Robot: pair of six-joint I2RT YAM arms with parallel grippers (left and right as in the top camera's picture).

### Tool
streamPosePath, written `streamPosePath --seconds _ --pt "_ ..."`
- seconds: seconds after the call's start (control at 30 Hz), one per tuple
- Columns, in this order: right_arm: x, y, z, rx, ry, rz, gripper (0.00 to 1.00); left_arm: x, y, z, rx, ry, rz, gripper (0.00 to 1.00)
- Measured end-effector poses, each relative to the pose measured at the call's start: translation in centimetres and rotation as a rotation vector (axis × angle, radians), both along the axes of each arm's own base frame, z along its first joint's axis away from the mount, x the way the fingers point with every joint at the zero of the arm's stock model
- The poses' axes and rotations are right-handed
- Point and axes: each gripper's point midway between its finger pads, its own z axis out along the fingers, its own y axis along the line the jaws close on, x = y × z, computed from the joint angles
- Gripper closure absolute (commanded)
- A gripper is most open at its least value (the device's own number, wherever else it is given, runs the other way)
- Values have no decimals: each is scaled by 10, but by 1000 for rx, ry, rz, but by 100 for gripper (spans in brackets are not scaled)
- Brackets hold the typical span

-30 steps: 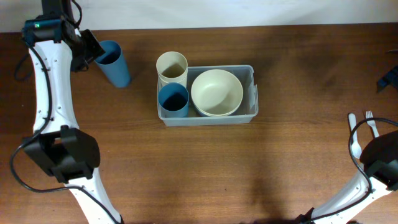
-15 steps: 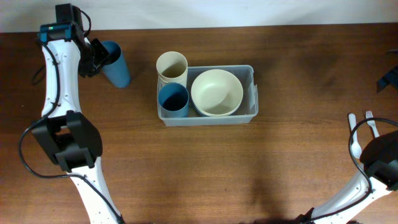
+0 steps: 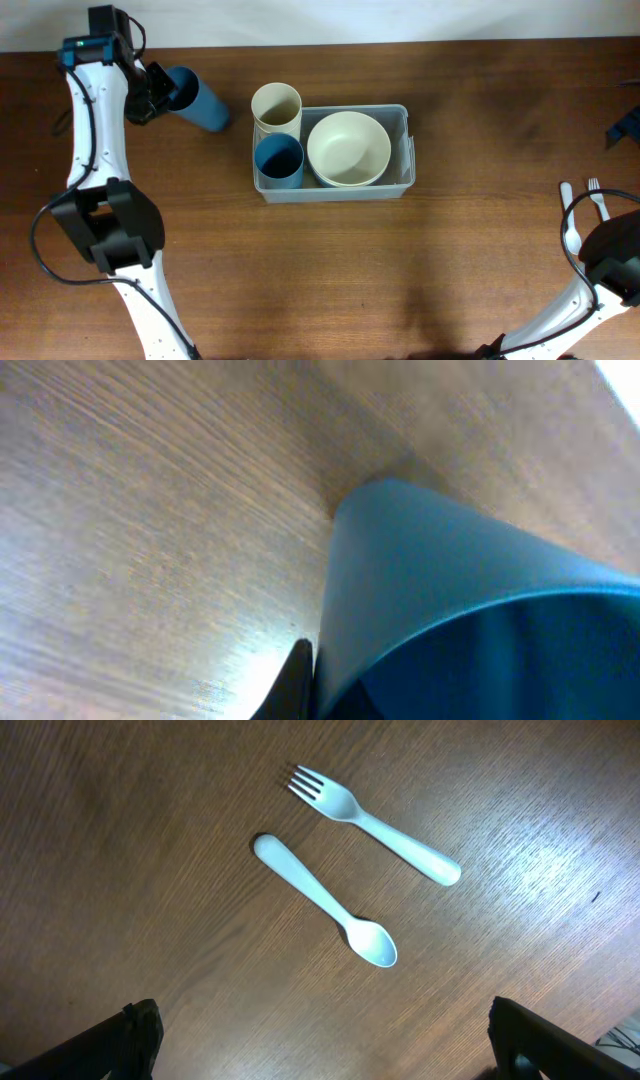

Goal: Pack container
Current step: 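Lift the blue cup and carry it over the bin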

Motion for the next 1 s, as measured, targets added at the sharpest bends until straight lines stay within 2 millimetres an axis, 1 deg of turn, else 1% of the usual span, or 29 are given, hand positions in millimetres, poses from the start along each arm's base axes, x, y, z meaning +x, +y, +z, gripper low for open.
streamPosePath --seconds 0.07,0.13,0.2,0.23,0.27,0.33,0.37,0.43,0.53,0.63,0.7,0.8,0.87,0.9,0.93,1.0 --pt "0 0 0 0 0 1 1 3 7 18 7 -32 7 99" --pt "0 0 0 0 0 0 1 3 16 47 20 -85 15 98" --pt "0 0 0 0 0 0 1 -1 29 85 44 -162 25 99" --pt "0 0 0 0 0 1 1 -5 38 111 66 -223 28 98" --pt "0 0 0 0 0 0 1 -11 45 138 91 -286 27 98" --pt "0 0 0 0 0 1 1 -25 53 175 139 -373 14 98" --pt "0 0 0 0 0 0 1 -34 53 192 161 -407 3 99" --pt "0 0 0 0 0 1 1 -55 46 218 194 -445 -39 99" --pt "0 0 0 0 0 0 1 -74 25 251 224 -520 -118 99" --pt "0 0 0 0 0 1 1 -89 -6 279 254 -599 -239 99" --pt "0 0 0 0 0 0 1 -101 -37 298 264 -659 -346 99" --pt "0 0 0 0 0 1 1 -122 -85 319 267 -733 -500 99" --pt "0 0 0 0 0 0 1 -137 -115 327 251 -763 -597 98" --pt "0 0 0 0 0 0 1 -144 -126 329 243 -767 -636 98" --pt "0 0 0 0 0 1 1 -150 -136 328 235 -765 -670 99" --pt "0 0 0 0 0 0 1 -160 -153 321 217 -733 -727 98"
